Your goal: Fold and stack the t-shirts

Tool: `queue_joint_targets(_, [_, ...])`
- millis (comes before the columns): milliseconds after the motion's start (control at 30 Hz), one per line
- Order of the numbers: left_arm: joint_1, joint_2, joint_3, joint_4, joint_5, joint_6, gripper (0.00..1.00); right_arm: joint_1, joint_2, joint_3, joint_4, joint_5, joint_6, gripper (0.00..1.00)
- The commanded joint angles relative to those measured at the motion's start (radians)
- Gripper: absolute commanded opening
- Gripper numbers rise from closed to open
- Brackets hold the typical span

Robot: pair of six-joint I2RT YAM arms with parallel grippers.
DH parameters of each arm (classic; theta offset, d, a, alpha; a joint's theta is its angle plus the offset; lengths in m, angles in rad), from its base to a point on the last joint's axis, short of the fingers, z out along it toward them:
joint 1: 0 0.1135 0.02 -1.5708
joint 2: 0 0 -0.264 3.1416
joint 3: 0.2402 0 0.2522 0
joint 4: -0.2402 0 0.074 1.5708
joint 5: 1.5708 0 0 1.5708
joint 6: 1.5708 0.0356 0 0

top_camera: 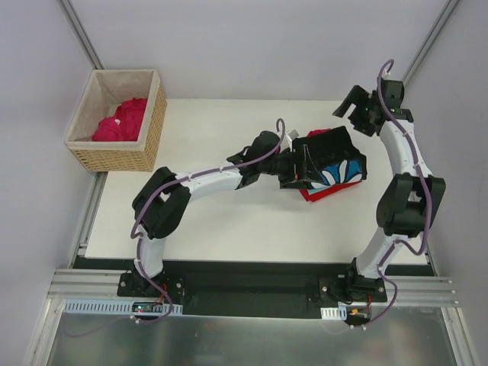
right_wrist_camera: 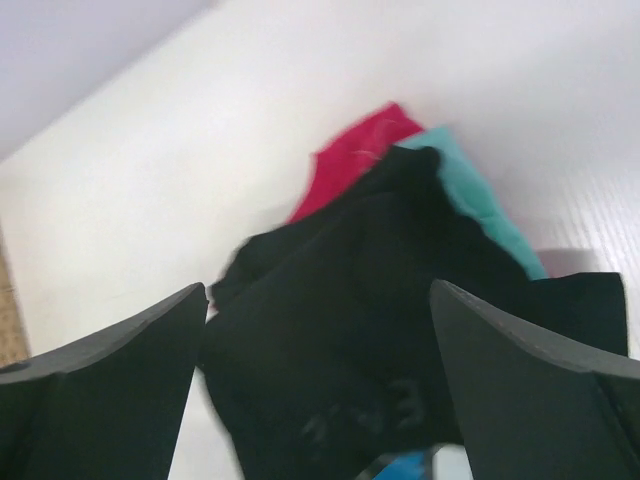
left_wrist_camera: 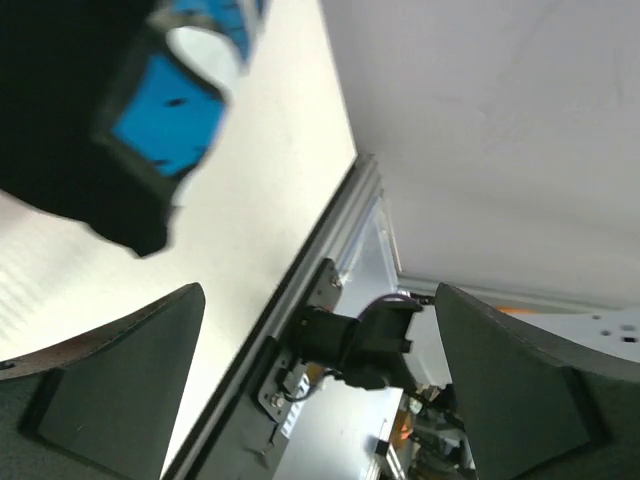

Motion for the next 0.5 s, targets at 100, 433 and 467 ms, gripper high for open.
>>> queue_joint_targets(100, [-0.008, -0.19, 0.097, -0.111, 0.057, 0.099, 0.99, 0.088, -0.259, 0.033, -0.036, -0.012, -0.03, 0.97])
queue_joint_targets(433, [-0.005, -0.097, 0.161, 0.009, 0.093, 0.103, 0.99, 0.091, -0.226, -0.175, 0.136, -0.091, 0.004, 0.97])
queue_joint_targets(467, [-0.005, -0.08, 0.161, 0.054, 0.116, 0.076, 0.99, 0.07, -0.204, -0.177, 0.171, -0.122, 0.015, 0.97])
